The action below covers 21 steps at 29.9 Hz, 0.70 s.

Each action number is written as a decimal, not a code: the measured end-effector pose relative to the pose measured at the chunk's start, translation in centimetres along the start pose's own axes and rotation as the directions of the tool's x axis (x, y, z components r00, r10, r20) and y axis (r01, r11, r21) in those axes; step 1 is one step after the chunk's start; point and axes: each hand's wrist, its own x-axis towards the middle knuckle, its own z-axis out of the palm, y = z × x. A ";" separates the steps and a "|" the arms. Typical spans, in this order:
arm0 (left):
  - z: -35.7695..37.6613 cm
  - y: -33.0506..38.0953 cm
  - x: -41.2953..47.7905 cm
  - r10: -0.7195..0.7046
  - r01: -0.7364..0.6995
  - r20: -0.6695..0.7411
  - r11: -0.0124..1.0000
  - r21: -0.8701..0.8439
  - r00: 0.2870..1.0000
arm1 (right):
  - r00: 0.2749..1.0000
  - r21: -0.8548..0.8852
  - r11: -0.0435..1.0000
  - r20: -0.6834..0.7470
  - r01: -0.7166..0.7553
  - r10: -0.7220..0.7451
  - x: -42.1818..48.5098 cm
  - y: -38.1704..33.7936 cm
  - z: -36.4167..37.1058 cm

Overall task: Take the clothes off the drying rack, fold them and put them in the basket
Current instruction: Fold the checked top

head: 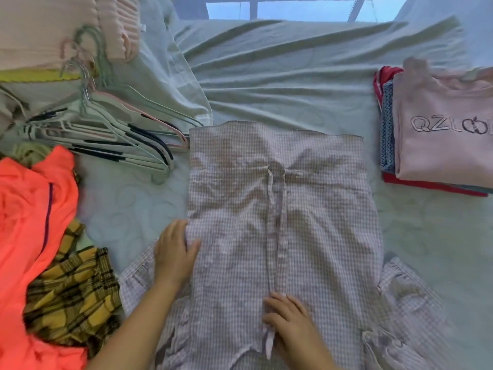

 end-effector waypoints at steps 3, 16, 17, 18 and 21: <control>-0.9 -4.1 -2.3 -0.333 0.337 -0.081 0.940 0.044 0.939 | 0.997 -0.021 0.998 -0.042 -0.060 0.059 -2.1 0.0 0.9; -5.6 -6.8 -4.1 -0.391 0.528 0.363 0.714 -0.460 0.846 | 0.957 -0.044 0.959 0.068 -0.281 0.283 -2.4 -2.0 0.0; -6.5 -5.5 -4.8 -0.369 0.506 0.348 0.663 -0.551 0.862 | 0.942 0.062 0.941 0.069 -0.333 0.329 -2.0 -1.9 -0.3; -7.3 -3.9 -5.6 -0.328 0.473 0.340 0.613 -0.633 0.881 | 0.914 0.206 0.891 0.096 -0.406 0.394 -1.7 -2.1 -0.9; -8.5 1.7 -9.3 -0.142 0.383 0.369 0.551 -0.742 0.918 | 0.786 0.735 0.472 0.134 -0.487 0.603 -0.6 -3.6 -3.2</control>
